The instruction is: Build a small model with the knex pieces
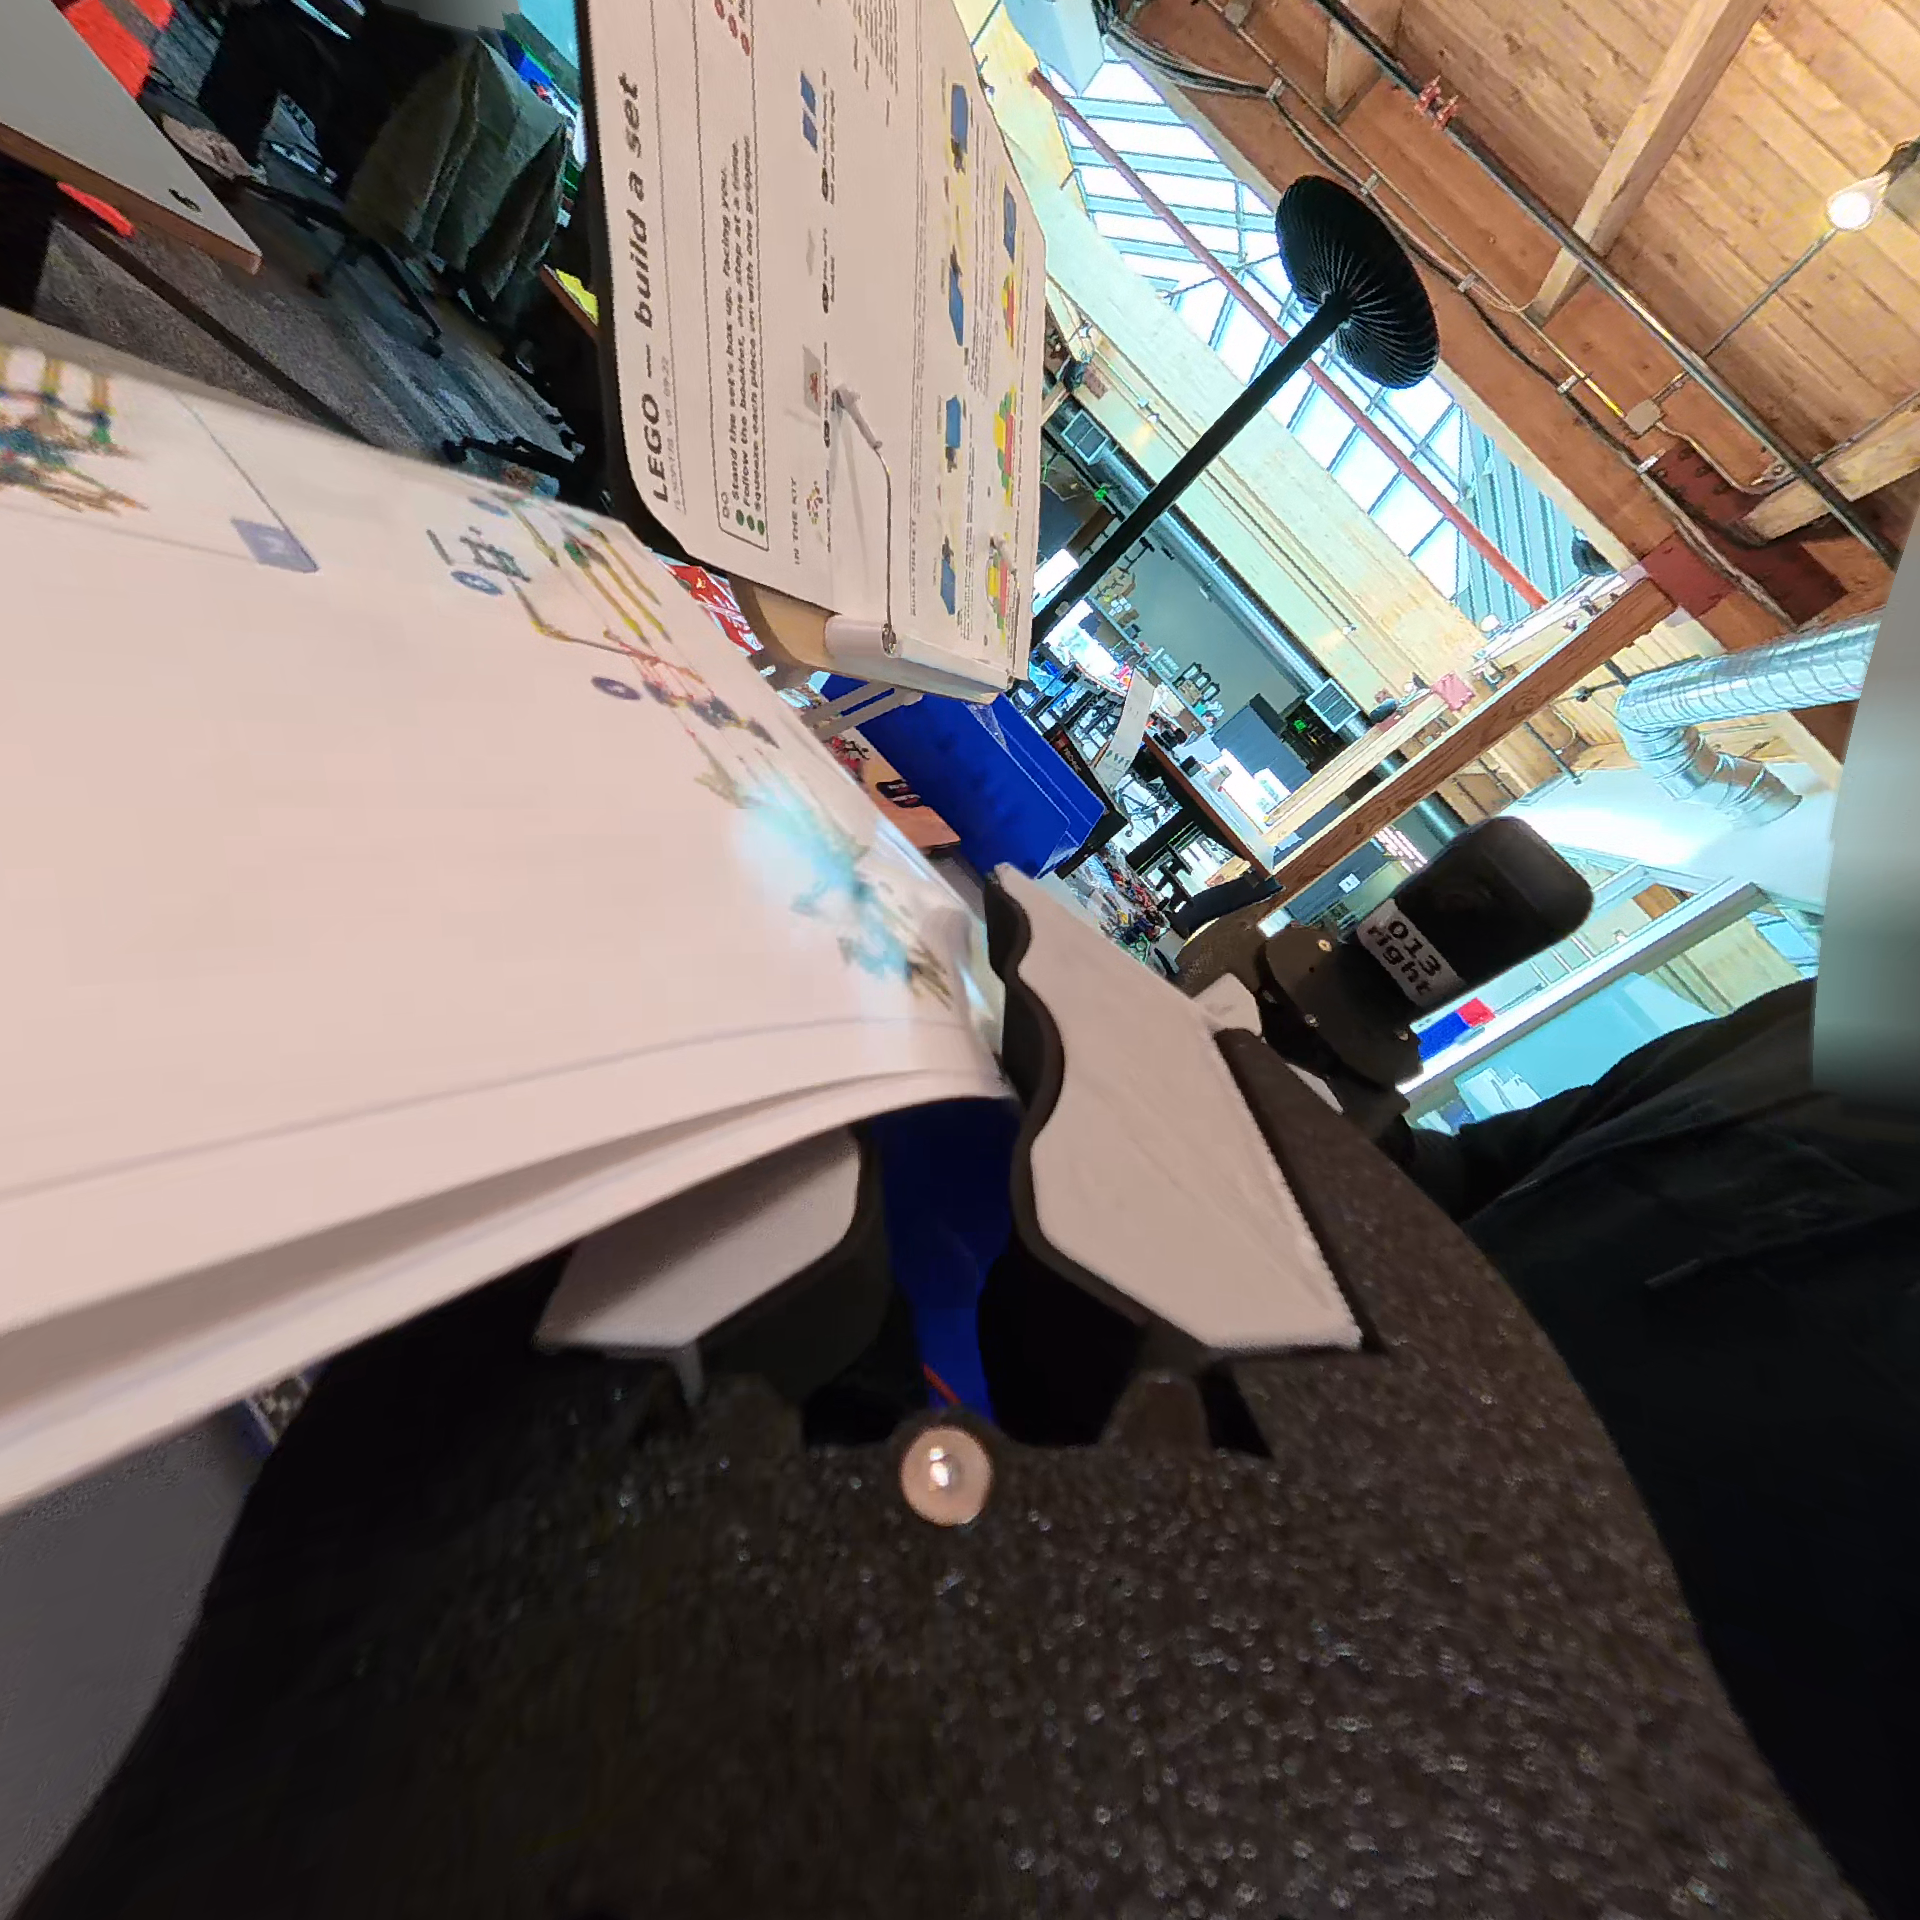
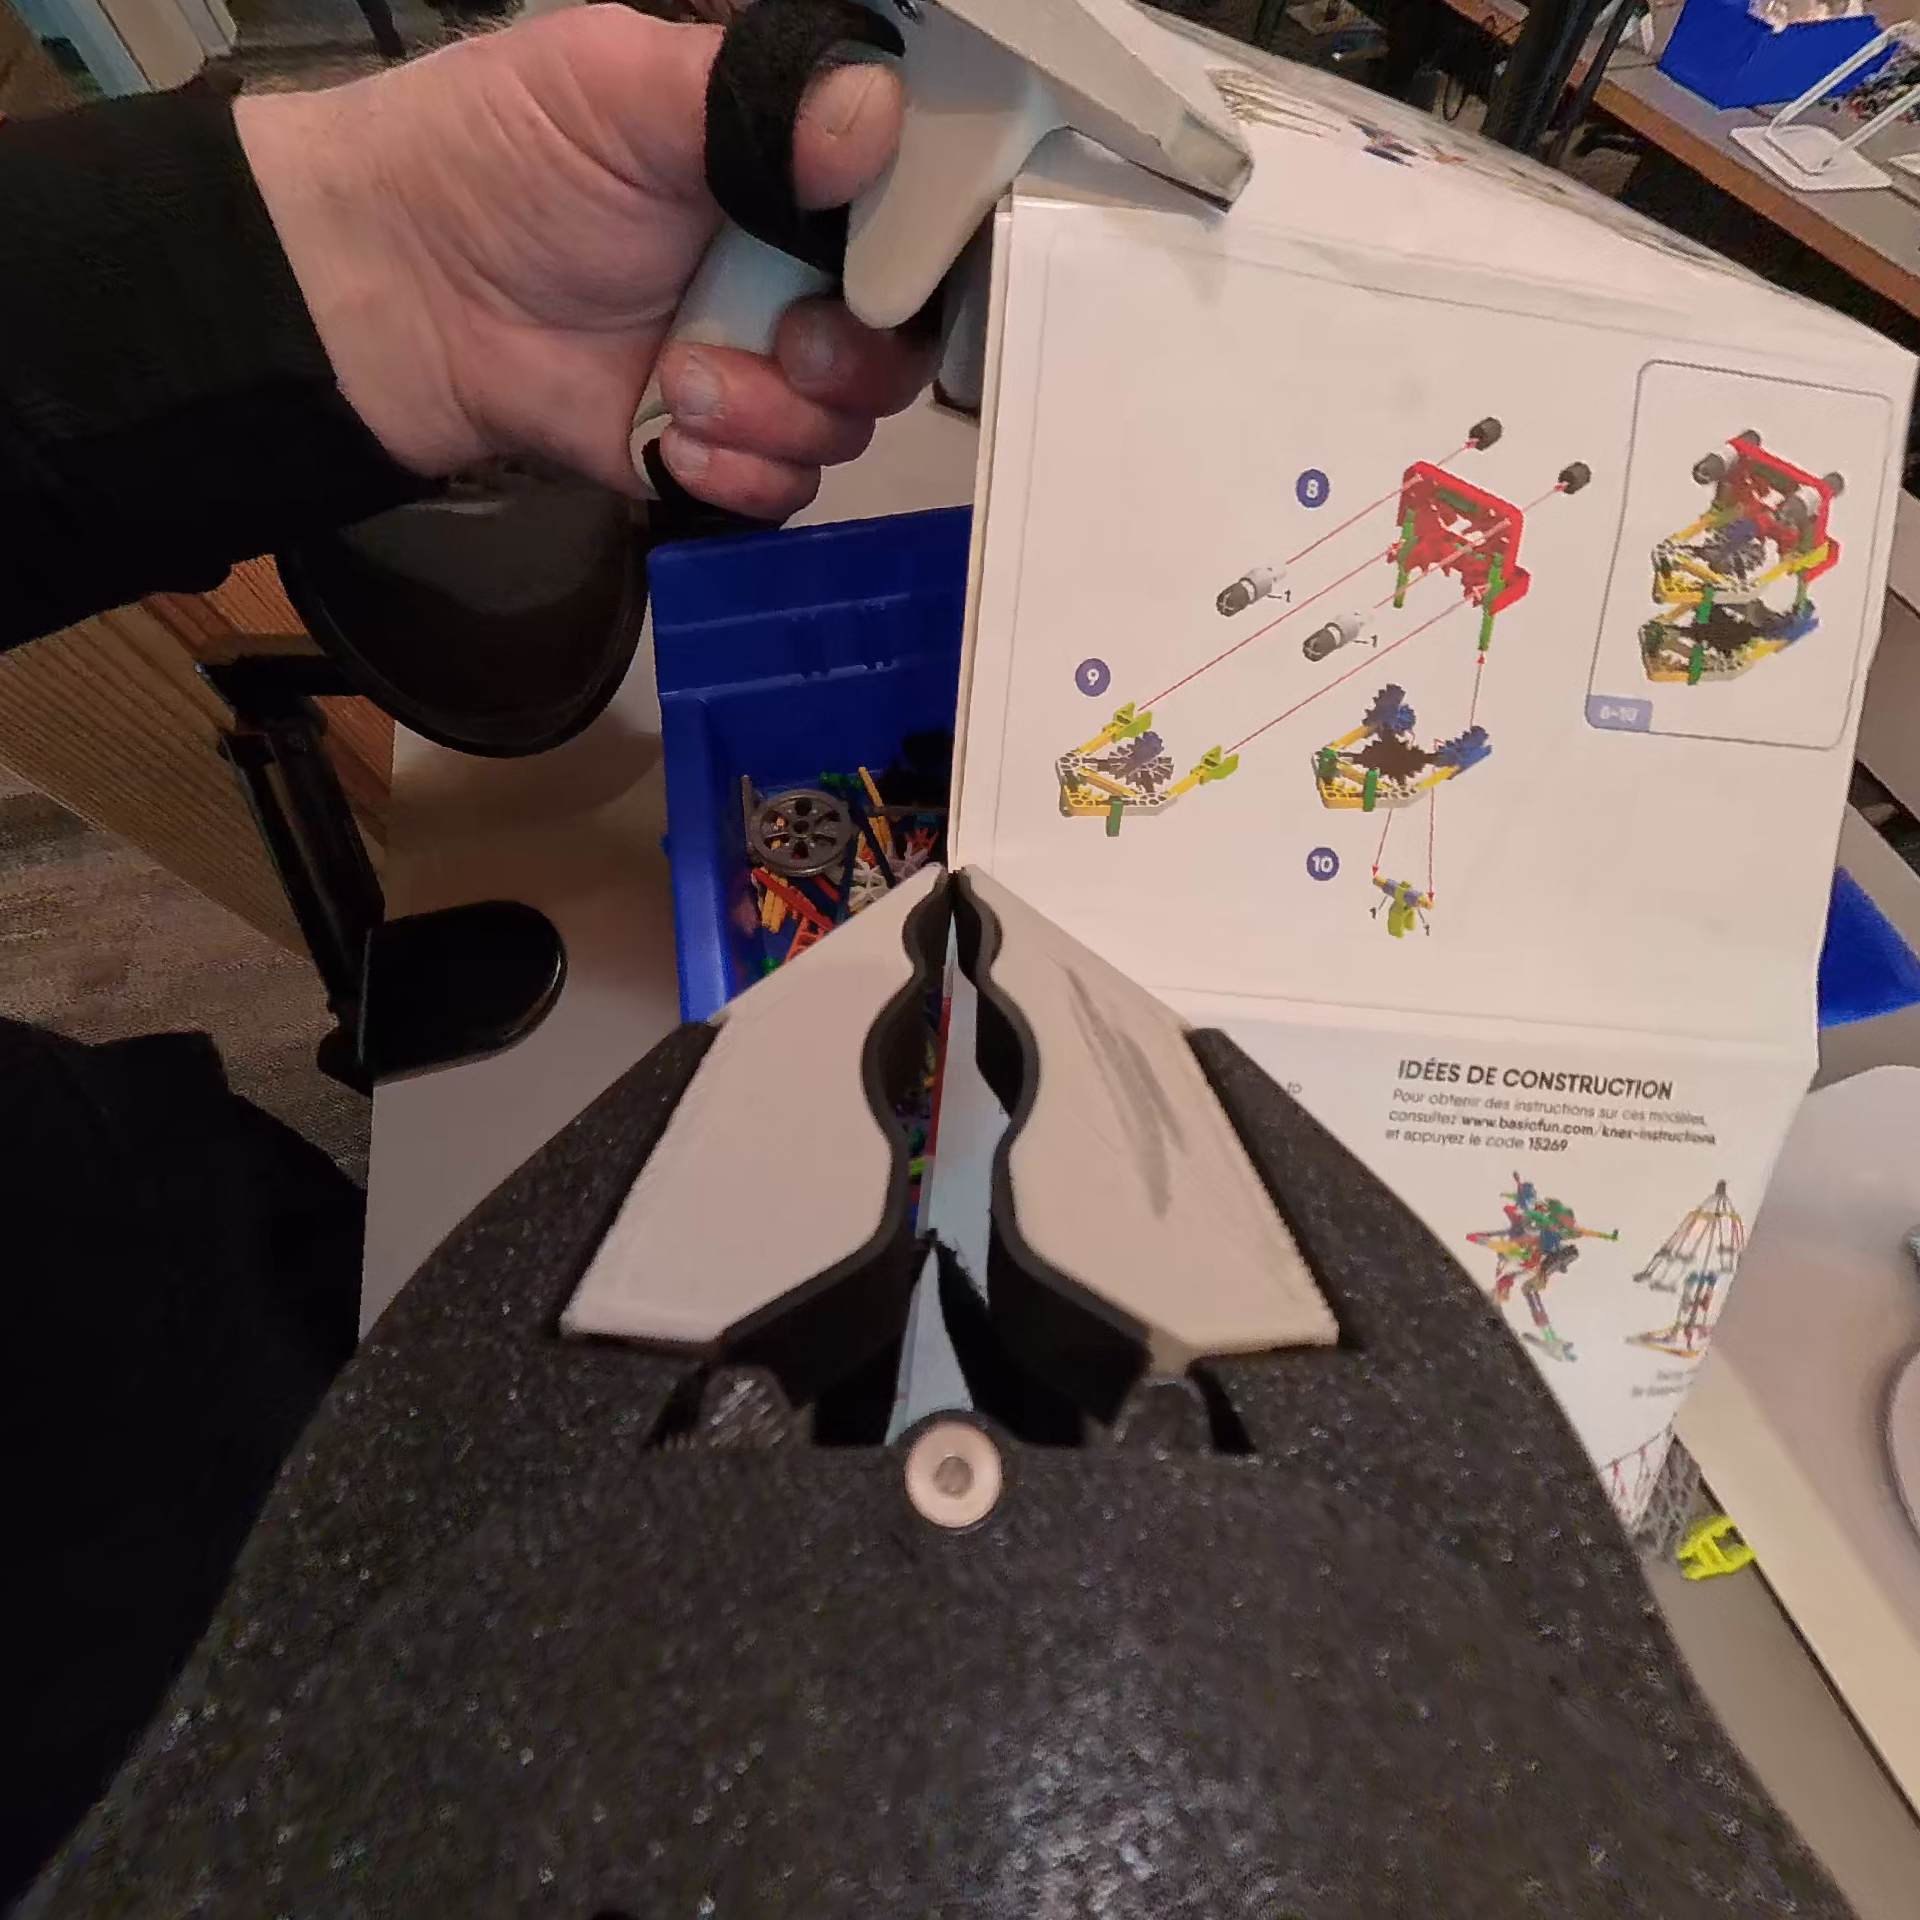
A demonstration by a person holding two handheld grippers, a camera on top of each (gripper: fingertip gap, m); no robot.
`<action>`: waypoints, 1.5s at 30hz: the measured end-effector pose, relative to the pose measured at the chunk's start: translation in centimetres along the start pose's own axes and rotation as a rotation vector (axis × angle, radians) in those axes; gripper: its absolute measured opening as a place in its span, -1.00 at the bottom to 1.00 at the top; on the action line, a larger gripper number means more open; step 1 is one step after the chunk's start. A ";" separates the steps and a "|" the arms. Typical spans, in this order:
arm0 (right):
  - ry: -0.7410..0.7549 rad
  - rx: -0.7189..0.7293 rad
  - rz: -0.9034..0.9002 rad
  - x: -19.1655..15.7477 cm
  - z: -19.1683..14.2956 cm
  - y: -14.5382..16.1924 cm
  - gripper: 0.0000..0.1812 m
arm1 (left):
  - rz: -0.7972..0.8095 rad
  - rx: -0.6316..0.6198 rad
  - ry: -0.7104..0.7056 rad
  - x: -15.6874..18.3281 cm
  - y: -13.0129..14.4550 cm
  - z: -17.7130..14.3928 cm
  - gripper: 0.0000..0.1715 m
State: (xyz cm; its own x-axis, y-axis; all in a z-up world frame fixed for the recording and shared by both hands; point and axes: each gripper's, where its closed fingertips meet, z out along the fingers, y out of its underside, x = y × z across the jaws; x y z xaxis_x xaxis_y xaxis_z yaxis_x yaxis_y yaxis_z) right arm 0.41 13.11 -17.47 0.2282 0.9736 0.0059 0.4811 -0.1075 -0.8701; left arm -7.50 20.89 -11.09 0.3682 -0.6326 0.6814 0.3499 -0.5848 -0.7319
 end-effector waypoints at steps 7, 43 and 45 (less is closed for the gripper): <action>-0.008 0.018 0.012 -1.2 1.4 -0.9 -1.00 | -0.007 -0.012 -0.036 -0.6 0.1 -0.9 -0.66; -0.188 0.227 0.186 -0.7 -2.7 -6.0 -0.70 | 0.296 -0.019 0.134 6.3 0.1 -1.1 -0.98; -0.166 0.254 0.170 -0.3 -3.1 -7.2 -0.69 | 0.321 -0.031 0.137 6.9 0.0 -0.8 -0.98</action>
State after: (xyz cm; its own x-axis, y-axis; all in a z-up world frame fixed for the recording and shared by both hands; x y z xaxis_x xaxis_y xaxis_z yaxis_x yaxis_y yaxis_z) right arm -0.50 12.96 -9.73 0.1358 0.9678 -0.2120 0.2171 -0.2378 -0.9467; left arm -5.68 16.10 -6.40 0.3349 -0.8478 0.4112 0.2080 -0.3591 -0.9098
